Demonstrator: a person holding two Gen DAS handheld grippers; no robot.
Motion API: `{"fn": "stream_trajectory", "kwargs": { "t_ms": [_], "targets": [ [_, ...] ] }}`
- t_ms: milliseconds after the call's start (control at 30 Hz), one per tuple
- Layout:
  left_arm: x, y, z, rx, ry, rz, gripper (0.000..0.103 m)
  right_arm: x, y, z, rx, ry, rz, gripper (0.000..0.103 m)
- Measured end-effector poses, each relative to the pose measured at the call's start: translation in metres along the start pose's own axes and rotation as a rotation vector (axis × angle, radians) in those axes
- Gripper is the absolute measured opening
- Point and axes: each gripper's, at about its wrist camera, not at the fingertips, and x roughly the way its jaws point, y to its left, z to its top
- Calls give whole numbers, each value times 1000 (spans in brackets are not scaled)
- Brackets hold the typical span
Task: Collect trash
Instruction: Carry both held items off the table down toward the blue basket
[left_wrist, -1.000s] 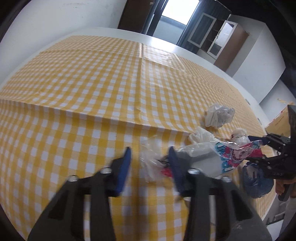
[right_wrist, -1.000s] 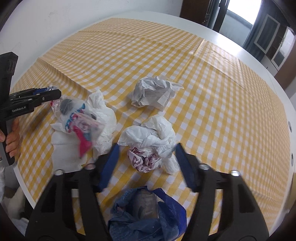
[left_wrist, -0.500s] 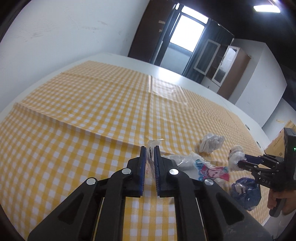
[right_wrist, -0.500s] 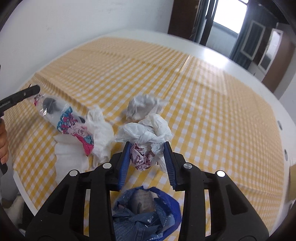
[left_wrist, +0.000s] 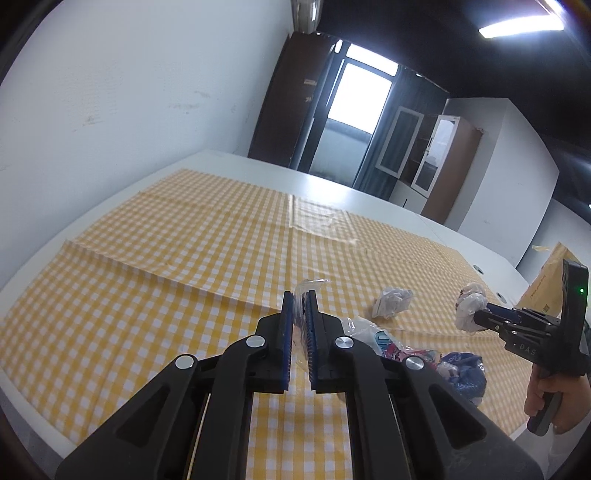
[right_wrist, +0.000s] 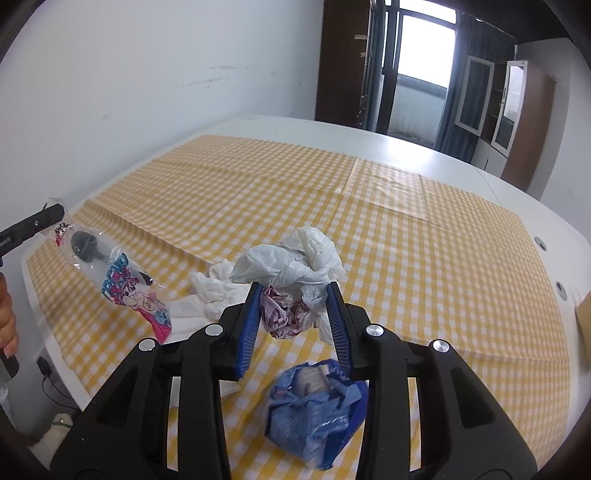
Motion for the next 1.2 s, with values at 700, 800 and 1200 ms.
{"fn": "stream_trajectory", "kwargs": {
  "t_ms": [700,800,1200],
  "targets": [
    [-139,-55,-79,200,-99,-73,5,-143,33,-93,57,-208,63,33],
    [-147,-58,-97,214,-89,-80,5,-151,38,-110,64,-209,79,33],
    [-166,-68,-152,268,-17,-101,5,-185,60,-176,85,-243,91,33]
  ]
}}
